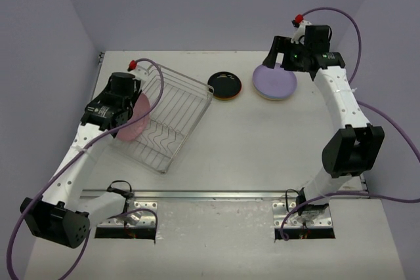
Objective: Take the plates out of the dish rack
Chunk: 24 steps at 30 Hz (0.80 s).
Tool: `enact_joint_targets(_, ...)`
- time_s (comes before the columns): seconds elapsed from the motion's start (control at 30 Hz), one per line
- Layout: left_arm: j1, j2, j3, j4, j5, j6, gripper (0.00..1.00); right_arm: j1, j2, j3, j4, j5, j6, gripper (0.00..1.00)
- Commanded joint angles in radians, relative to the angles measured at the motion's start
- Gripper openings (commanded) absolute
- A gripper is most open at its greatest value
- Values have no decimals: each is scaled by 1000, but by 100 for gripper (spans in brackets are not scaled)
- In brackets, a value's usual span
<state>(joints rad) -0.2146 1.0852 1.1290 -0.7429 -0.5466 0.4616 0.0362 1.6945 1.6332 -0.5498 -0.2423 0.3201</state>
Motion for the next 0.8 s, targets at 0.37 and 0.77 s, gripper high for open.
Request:
enact_joint_targets(0.37,11,119,-68,189,-52,55,42,10,-43,-64,11,-49,-7,99)
enact_joint_targets(0.77,11,209,-102,273,-63,61,37,10,-32,-56,2,-69,-3,99)
